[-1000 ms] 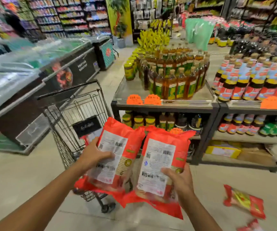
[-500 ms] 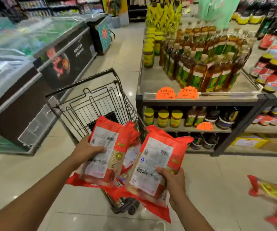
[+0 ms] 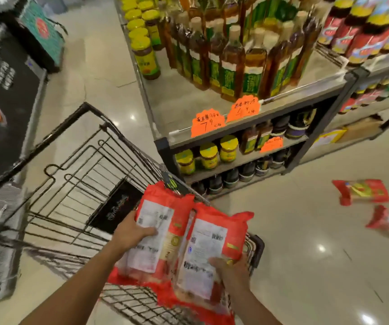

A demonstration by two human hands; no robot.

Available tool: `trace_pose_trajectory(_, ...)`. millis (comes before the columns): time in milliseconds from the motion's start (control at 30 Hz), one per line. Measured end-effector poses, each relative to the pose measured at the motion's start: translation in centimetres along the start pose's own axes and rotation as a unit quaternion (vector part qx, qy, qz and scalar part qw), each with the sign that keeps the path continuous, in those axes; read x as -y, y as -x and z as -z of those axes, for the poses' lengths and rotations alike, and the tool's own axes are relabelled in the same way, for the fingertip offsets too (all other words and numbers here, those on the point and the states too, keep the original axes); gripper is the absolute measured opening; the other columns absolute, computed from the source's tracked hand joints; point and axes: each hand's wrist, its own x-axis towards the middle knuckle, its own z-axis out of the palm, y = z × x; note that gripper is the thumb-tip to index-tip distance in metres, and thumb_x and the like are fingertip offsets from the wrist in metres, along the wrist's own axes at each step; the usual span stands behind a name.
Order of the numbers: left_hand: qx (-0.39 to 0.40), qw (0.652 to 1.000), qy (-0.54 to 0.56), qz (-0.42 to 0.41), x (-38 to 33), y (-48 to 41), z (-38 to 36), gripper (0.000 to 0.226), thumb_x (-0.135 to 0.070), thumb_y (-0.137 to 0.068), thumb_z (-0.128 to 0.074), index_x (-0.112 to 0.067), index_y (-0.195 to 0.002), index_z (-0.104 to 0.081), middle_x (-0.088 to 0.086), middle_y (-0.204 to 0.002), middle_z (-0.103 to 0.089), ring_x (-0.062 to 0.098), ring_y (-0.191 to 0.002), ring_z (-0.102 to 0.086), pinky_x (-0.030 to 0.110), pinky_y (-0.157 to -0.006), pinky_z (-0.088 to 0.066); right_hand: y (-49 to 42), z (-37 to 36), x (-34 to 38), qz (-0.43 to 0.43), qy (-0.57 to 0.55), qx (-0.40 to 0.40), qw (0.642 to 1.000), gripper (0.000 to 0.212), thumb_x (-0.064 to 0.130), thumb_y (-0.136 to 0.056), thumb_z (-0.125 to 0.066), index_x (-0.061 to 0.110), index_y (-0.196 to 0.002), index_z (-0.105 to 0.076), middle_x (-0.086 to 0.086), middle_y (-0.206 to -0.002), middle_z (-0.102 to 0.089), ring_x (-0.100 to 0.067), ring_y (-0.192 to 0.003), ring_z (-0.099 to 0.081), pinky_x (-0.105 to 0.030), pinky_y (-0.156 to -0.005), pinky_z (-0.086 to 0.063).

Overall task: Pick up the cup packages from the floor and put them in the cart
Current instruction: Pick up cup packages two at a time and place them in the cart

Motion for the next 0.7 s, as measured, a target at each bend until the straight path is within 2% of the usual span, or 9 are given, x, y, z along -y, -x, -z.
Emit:
trace_pose_trajectory(133,0.091,0.995,-0.029,-0.007,2.0,-7.2,-3.5,0.063,-0.044,-0.050,-0.097,-0.020,-0.099,-0.065,0.002,-0.086,-0.075,0.021,-0.074,-0.071,0.036,-0.065,-0.061,-2.0,-3.4,-5.2,-0.053,-0.001,-0.086,0.995,0.072,0.019,-0.040,-0.097,0.018,-0.103,-0.064,-0.008,-0.084,-0.077,-0.025,-0.070,-0.071,-0.043,-0.064,-0.059)
trace_pose_trajectory(200,0.126,0.989,-0.069,-0.018,3.4,-10.9,-5.2,0.084,-0.058,-0.035,-0.095,-0.016,-0.102,-0.065,0.005,-0.089,-0.076,0.024,-0.076,-0.072,0.043,-0.069,-0.063,-4.2,-4.7,-9.4,-0.085,-0.015,-0.127,0.988,0.075,0.024,-0.026,-0.095,0.020,-0.096,-0.068,-0.004,-0.081,-0.079,-0.028,-0.071,-0.075,-0.051,-0.069,-0.063)
trace_pose_trajectory(267,0.144,0.986,-0.069,-0.043,4.5,-13.4,-6.8,0.090,-0.050,-0.035,-0.092,-0.017,-0.113,-0.064,0.007,-0.094,-0.075,0.025,-0.078,-0.071,0.045,-0.069,-0.062,-6.0,-5.9,-12.2,-0.106,-0.027,-0.152,0.982,0.088,0.034,-0.018,-0.096,0.020,-0.102,-0.070,-0.003,-0.081,-0.079,-0.029,-0.073,-0.077,-0.052,-0.073,-0.064)
trace_pose_trajectory(367,0.147,0.981,-0.104,-0.075,3.1,-14.7,-7.7,0.105,-0.037,-0.047,-0.090,-0.023,-0.142,-0.047,0.005,-0.092,-0.068,0.030,-0.085,-0.067,0.038,-0.062,-0.058,-7.8,-7.2,-12.9,-0.097,-0.046,-0.167,0.980,0.067,0.026,-0.037,-0.092,0.015,-0.101,-0.073,-0.008,-0.084,-0.080,-0.033,-0.076,-0.077,-0.057,-0.076,-0.063)
trace_pose_trajectory(433,0.151,0.971,-0.160,-0.098,3.0,-16.3,-8.6,0.111,-0.043,-0.047,-0.083,-0.014,-0.146,-0.041,0.002,-0.078,-0.062,0.031,-0.080,-0.063,0.036,-0.064,-0.052,-8.4,-7.7,-11.6,-0.086,-0.031,-0.180,0.979,0.063,0.021,-0.046,-0.091,0.015,-0.106,-0.069,-0.012,-0.090,-0.079,-0.035,-0.079,-0.077,-0.059,-0.074,-0.063)
trace_pose_trajectory(500,0.153,0.962,-0.190,-0.121,3.2,-17.5,-9.5,0.113,-0.045,-0.050,-0.078,-0.006,-0.148,-0.036,0.002,-0.074,-0.060,0.033,-0.078,-0.063,0.034,-0.062,-0.045,-9.5,-7.6,-11.3,-0.076,-0.024,-0.184,0.980,0.055,0.009,-0.060,-0.090,0.020,-0.107,-0.065,-0.007,-0.092,-0.078,-0.029,-0.081,-0.076,-0.052,-0.075,-0.063)
trace_pose_trajectory(567,0.147,0.958,-0.215,-0.119,3.5,-18.1,-10.5,0.101,-0.039,-0.067,-0.084,-0.001,-0.146,-0.034,0.013,-0.092,-0.066,0.038,-0.094,-0.067,0.032,-0.067,-0.042,-11.1,-7.2,-11.6,-0.071,-0.002,-0.184,0.980,0.063,0.011,-0.063,-0.090,0.021,-0.118,-0.060,-0.001,-0.098,-0.077,-0.023,-0.085,-0.076,-0.050,-0.080,-0.063)
trace_pose_trajectory(633,0.125,0.955,-0.238,-0.125,3.7,-17.7,-11.1,0.083,-0.032,-0.081,-0.080,0.002,-0.141,-0.034,0.020,-0.113,-0.068,0.040,-0.107,-0.065,0.033,-0.072,-0.042,-11.4,-7.1,-11.9,-0.053,0.032,-0.174,0.983,0.081,0.029,-0.059,-0.092,0.018,-0.130,-0.053,0.000,-0.108,-0.076,-0.023,-0.092,-0.076,-0.050,-0.083,-0.063)
trace_pose_trajectory(700,0.105,0.950,-0.250,-0.155,4.1,-16.5,-11.3,0.079,-0.029,-0.088,-0.075,0.003,-0.145,-0.031,0.023,-0.126,-0.063,0.042,-0.115,-0.062,0.041,-0.083,-0.049,-10.3,-7.2,-11.4,-0.023,0.077,-0.170,0.982,0.076,0.035,-0.067,-0.090,0.017,-0.129,-0.049,0.001,-0.110,-0.073,-0.022,-0.093,-0.073,-0.043,-0.083,-0.061)
